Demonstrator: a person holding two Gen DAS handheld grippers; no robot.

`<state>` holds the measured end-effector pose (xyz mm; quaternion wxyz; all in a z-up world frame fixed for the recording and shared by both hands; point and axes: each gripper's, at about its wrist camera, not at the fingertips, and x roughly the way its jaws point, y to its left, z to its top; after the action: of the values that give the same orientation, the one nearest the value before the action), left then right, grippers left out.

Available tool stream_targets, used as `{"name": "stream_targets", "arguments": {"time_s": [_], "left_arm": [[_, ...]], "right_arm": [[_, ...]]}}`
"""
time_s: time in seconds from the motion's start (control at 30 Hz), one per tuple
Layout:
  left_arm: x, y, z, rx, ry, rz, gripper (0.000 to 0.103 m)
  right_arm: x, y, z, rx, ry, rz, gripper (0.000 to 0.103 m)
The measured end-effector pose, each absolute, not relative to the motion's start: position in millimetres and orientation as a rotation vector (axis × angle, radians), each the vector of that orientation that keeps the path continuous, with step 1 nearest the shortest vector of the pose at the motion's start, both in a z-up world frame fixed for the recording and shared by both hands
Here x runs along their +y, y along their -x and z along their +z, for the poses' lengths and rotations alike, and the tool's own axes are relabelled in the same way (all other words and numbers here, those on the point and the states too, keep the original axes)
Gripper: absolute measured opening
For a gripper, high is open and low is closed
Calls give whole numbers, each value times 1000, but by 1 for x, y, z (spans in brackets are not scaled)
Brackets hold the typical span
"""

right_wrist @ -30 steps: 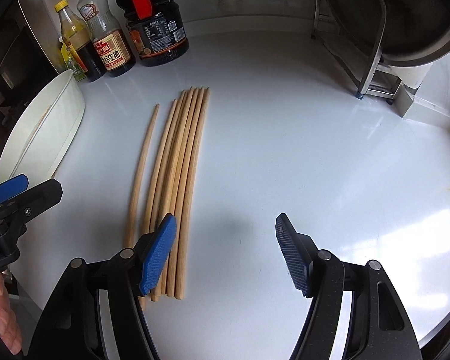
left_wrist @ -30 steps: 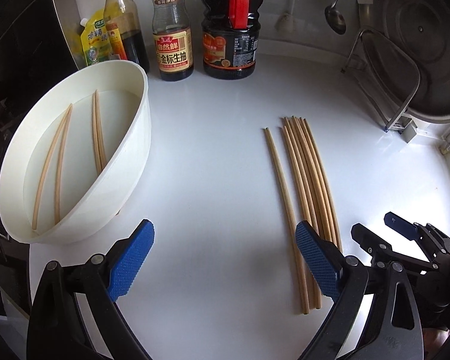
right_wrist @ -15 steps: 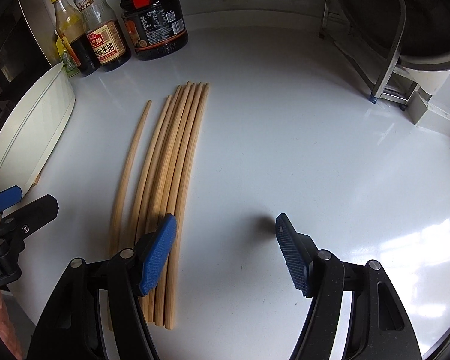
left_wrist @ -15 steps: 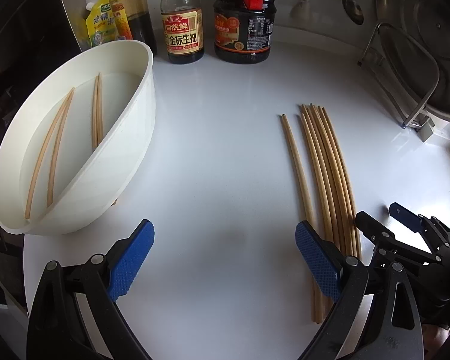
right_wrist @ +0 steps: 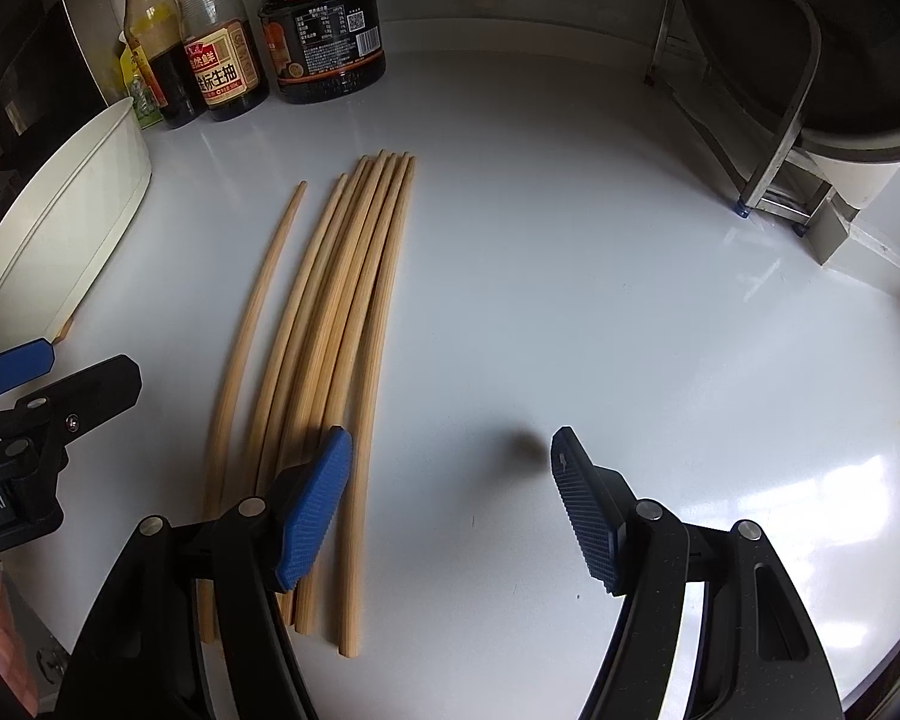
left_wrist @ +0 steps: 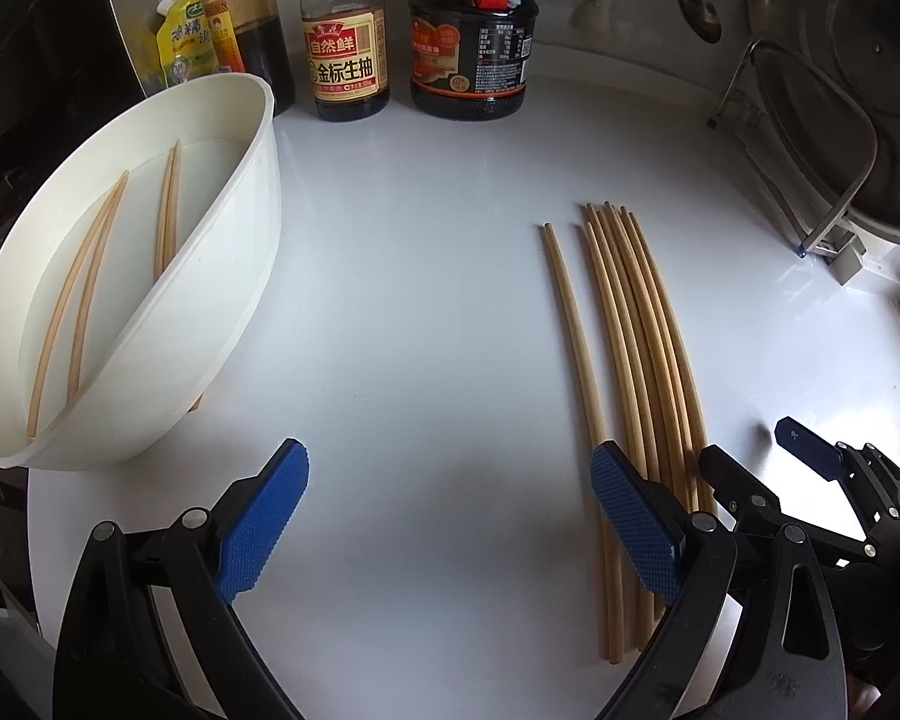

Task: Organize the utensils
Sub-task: 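Lower both open grippers around single chopsticks at the row's edge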

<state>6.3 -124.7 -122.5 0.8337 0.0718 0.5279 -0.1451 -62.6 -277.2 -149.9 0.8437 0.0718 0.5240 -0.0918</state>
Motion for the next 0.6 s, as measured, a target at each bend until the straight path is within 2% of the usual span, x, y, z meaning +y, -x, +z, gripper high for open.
{"name": "stream_targets", "arguments": {"time_s": [0.6], "left_arm": [[-147,-9,-138,1134,-174,-317,93]], "right_arm": [[-306,69,-157,1092,-134,-221,66]]}}
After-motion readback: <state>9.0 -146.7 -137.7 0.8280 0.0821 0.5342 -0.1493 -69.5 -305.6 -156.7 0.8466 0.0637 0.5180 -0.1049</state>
